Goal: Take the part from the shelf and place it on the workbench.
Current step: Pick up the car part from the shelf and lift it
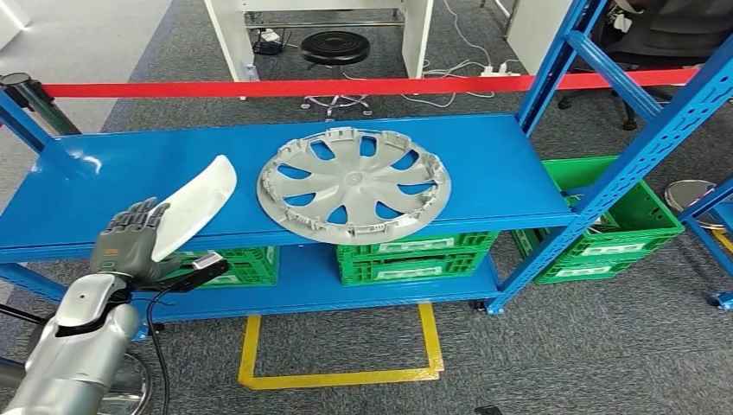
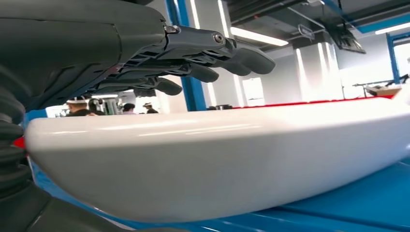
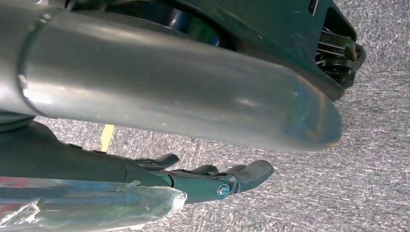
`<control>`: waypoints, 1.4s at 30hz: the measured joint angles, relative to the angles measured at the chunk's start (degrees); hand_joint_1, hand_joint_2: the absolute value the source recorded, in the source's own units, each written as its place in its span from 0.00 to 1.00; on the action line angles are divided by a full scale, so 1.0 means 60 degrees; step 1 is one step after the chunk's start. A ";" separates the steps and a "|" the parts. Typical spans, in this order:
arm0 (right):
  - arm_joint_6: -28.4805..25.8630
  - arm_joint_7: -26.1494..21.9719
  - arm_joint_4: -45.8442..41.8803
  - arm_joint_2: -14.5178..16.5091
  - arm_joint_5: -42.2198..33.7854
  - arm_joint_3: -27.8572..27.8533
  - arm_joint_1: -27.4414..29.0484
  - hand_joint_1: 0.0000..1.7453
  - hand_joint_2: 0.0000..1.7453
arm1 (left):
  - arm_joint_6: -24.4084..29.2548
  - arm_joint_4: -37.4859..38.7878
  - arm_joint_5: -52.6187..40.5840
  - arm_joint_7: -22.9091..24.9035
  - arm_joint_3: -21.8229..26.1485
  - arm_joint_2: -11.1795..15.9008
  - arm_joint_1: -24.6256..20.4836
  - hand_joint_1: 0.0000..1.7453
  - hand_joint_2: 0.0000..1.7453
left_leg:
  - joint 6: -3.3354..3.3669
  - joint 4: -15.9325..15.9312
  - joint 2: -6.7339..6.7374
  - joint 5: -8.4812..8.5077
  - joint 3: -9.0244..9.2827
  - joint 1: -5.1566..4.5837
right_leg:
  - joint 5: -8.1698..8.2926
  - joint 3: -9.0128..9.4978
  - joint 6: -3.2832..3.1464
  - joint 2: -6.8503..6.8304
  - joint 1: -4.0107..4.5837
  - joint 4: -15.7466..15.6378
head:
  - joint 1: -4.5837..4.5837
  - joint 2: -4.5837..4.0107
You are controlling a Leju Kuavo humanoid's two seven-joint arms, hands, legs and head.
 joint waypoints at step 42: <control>-0.0007 0.0017 0.0000 0.0000 0.0378 -0.0023 -0.0002 0.00 0.00 | 0.0429 0.0878 0.0381 -0.0549 -0.0479 -0.0077 -0.0105 1.00 1.00 | 0.0000 0.0001 0.0005 0.0000 -0.0007 0.0000 | 0.0001 -0.0005 -0.0001 0.0005 0.0000 0.0001 | 0.0001 0.0000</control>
